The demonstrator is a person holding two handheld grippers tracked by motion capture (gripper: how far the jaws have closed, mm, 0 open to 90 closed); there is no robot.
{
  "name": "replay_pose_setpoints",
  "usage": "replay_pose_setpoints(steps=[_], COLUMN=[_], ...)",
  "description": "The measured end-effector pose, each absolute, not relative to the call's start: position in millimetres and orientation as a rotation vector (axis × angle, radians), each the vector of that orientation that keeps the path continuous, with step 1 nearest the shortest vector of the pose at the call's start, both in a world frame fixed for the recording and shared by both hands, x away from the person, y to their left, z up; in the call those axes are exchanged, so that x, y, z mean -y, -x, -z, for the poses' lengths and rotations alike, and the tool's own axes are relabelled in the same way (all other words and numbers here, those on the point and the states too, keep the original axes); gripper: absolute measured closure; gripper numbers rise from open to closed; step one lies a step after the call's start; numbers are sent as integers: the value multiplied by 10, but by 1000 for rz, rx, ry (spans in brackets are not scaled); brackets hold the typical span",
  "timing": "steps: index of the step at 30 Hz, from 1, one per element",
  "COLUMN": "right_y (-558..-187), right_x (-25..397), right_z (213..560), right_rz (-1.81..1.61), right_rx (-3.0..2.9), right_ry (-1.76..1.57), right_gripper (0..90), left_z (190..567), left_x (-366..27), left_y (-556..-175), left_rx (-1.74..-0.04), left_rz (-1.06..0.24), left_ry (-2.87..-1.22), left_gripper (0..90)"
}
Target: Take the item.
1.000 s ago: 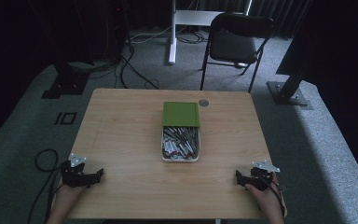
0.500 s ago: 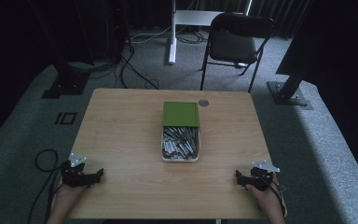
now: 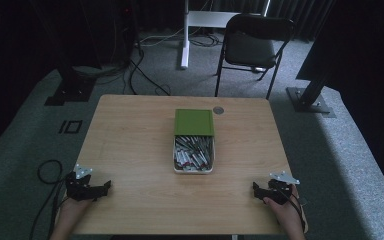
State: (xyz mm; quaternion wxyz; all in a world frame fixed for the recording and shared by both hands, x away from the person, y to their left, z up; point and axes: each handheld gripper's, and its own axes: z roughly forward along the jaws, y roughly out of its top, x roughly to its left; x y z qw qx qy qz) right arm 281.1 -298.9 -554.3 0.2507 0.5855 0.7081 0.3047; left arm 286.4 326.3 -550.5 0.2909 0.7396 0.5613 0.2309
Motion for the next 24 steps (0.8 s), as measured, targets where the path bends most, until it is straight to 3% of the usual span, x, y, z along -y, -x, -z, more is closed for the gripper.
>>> replay_pose_setpoints(steps=[24], right_y=[-3003], right_x=[2616], right_z=[5133], right_rz=[-945], right_rx=[-1921], right_ry=[-1471], right_gripper=[149], left_z=[5505], left_x=[-3263], left_y=[-2863], left_rx=[-1497], left_rz=[-616], left_ry=[-1973], left_gripper=[13])
